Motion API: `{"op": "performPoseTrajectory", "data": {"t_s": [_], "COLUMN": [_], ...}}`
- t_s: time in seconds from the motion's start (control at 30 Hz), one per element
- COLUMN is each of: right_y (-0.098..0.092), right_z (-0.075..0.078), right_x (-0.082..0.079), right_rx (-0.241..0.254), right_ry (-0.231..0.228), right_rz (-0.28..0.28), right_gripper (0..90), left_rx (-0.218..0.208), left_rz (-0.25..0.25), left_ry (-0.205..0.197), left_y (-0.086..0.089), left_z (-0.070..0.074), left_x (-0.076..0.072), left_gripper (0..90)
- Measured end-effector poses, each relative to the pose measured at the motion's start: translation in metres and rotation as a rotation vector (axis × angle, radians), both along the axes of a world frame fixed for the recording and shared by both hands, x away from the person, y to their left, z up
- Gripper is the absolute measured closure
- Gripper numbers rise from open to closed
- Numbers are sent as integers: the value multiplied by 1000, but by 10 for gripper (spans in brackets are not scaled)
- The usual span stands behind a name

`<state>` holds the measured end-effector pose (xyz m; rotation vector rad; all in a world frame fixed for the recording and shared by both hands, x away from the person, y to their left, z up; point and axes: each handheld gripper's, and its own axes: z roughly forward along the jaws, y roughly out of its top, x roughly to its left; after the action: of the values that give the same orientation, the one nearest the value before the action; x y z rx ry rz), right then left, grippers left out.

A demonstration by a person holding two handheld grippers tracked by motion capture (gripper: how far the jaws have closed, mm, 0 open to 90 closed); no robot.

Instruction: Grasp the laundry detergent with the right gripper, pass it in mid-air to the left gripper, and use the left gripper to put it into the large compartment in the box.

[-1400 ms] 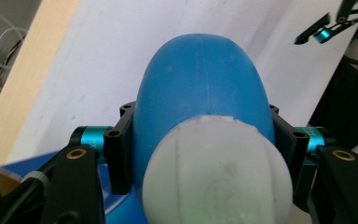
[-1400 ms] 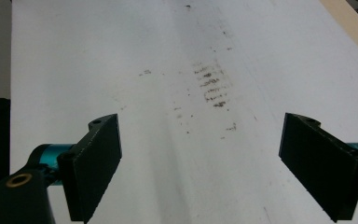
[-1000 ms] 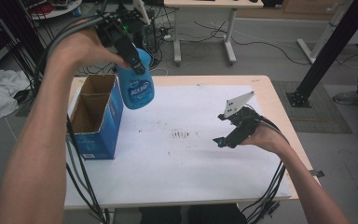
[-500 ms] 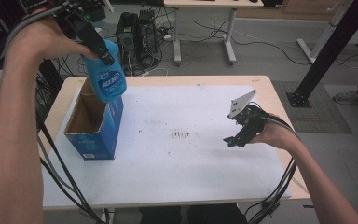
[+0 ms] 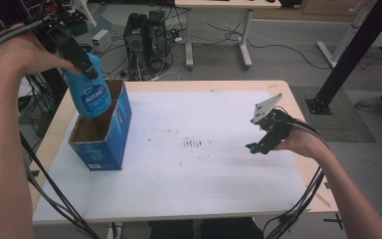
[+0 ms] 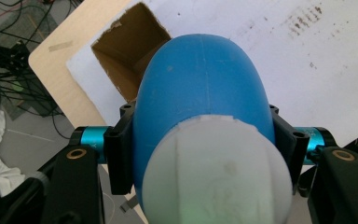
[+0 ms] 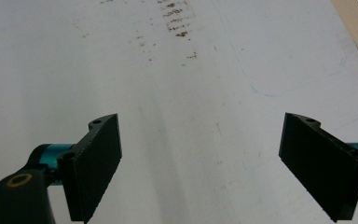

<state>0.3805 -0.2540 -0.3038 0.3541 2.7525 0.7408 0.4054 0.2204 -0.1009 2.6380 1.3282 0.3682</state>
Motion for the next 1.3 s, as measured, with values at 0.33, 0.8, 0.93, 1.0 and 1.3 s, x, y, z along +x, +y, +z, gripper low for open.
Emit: {"op": "performPoseTrajectory", "data": {"t_s": [0.33, 0.8, 0.93, 1.0, 1.3], "right_y": [-4, -2, -3, -3, -3], "right_z": [-1, -5, -7, -8, -15], "right_x": [-4, -5, -5, -5, -3], "right_rx": [-31, -51, -58, -61, -70], "right_ry": [47, 65, 71, 73, 46], "right_rz": [-21, -31, -38, -35, -26], "right_gripper": [123, 123, 123, 123, 123], "left_rx": [-13, -45, -41, -37, -31], "left_rz": [1, -51, -74, -92, -128], "left_ry": [45, 102, 115, 123, 146], "left_y": [16, 28, 30, 29, 29], "left_z": [-41, -99, -115, -121, -146], "left_x": [5, 16, 19, 20, 22], "left_gripper": [383, 383, 383, 383, 383]}}
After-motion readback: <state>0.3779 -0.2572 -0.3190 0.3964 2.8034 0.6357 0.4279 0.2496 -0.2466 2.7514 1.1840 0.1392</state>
